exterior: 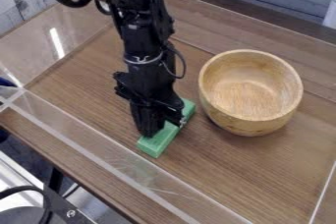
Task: Put the green block in the brown bowl
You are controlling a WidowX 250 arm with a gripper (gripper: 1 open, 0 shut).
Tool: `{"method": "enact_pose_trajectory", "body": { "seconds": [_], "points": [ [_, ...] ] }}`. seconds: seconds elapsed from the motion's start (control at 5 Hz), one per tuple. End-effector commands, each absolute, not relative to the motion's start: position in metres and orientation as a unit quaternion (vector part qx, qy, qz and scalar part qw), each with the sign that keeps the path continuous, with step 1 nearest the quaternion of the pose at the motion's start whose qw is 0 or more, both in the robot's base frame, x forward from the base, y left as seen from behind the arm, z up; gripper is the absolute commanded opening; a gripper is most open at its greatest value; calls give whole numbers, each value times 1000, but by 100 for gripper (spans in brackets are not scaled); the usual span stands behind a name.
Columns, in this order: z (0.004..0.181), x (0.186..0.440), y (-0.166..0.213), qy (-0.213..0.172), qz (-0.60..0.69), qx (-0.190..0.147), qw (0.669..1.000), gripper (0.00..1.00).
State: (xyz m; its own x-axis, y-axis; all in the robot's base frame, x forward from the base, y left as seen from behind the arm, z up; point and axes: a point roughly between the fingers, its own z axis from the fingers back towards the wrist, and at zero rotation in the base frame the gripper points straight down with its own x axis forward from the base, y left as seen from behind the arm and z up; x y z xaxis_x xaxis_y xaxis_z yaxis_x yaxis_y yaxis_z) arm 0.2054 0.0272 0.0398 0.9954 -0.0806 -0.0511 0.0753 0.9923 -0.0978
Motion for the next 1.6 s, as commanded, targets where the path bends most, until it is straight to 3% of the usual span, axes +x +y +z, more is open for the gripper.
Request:
{"method": "enact_pose_trajectory", "body": {
  "seconds": [0.0, 0.4, 0.6, 0.8, 1.4],
  "points": [
    [61, 219, 30, -6, -35, -45, 998, 0],
    [97, 231, 27, -33, -31, -53, 998, 0],
    [100, 233, 26, -37, -32, -54, 997, 0],
    [94, 233, 26, -31, -33, -53, 998, 100],
    [71, 230, 26, -12, -35, -48, 998, 100]
  ]
}}
